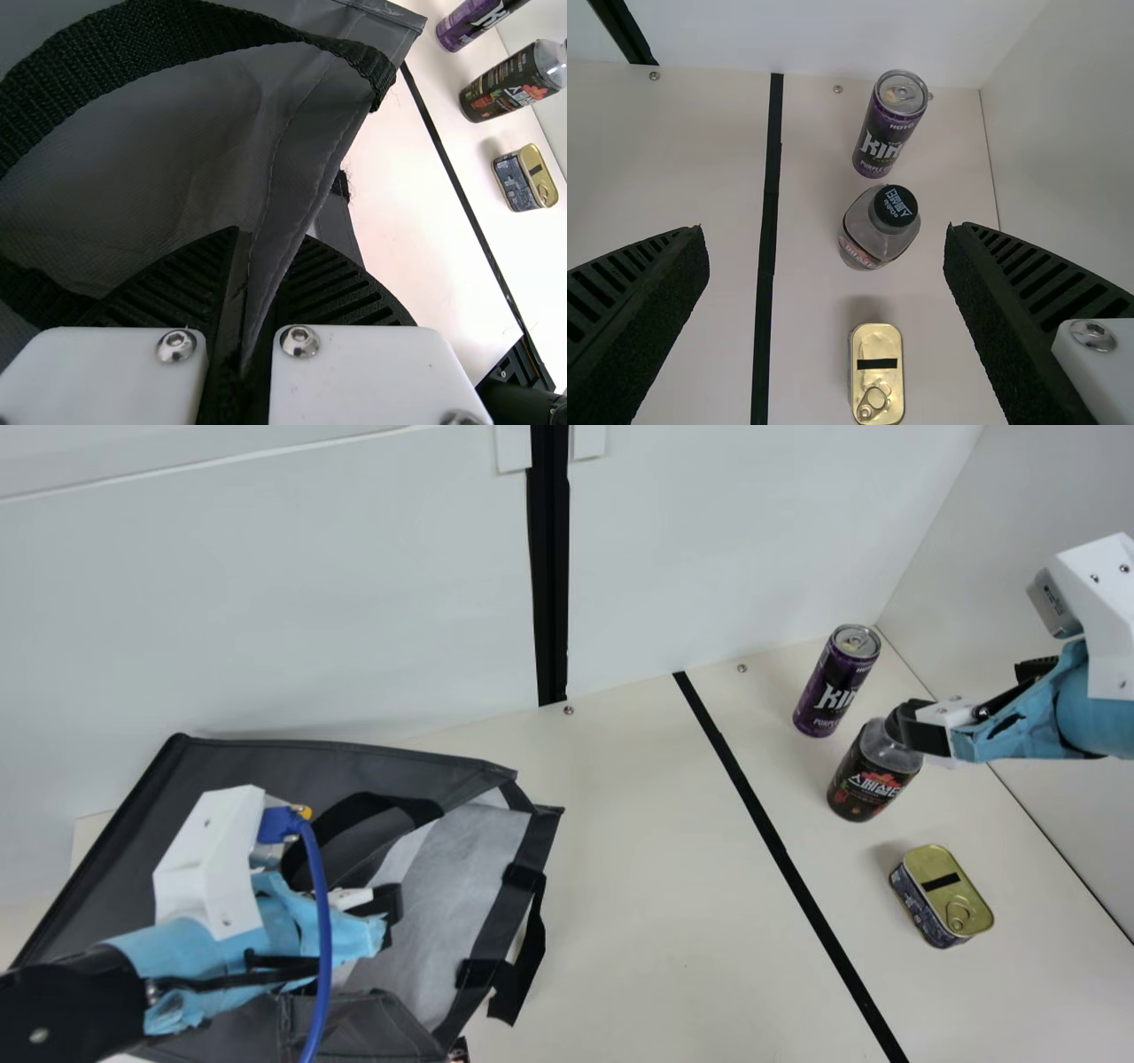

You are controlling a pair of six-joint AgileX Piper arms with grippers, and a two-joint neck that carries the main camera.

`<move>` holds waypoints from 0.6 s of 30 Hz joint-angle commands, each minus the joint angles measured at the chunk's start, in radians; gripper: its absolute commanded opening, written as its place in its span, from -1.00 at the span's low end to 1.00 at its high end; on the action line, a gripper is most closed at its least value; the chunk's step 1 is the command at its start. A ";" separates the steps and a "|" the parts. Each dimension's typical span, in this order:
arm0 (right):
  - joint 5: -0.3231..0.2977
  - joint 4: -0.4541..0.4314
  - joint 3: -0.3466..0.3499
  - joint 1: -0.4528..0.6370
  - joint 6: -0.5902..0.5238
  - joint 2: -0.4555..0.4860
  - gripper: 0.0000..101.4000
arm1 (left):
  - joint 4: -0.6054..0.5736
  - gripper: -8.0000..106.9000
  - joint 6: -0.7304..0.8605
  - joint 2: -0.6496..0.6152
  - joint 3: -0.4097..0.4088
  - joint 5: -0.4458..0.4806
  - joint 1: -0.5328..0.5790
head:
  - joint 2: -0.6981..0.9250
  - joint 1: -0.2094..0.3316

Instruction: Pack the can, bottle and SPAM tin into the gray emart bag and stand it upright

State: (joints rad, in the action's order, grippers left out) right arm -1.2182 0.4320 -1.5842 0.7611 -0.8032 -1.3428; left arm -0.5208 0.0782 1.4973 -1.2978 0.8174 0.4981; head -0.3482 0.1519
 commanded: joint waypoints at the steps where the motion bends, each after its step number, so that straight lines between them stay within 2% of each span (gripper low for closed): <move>1: 0.000 0.000 0.000 0.000 0.000 0.000 0.87 | 0.000 -1.00 0.000 0.000 0.000 0.000 0.000 | -0.001 0.023; 12: 0.006 -0.014 0.006 -0.020 0.022 0.010 0.87 | 0.000 -1.00 0.000 0.000 0.000 0.000 0.000 | -0.001 0.023; 18: 0.004 -0.044 -0.056 -0.053 0.066 -0.034 0.87 | 0.000 -1.00 0.000 0.000 0.000 0.000 0.000 | -0.001 0.023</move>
State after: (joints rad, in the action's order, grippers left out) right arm -1.2149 0.3933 -1.6225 0.7114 -0.7443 -1.3661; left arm -0.5208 0.0782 1.4973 -1.2978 0.8174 0.4981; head -0.3467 0.1534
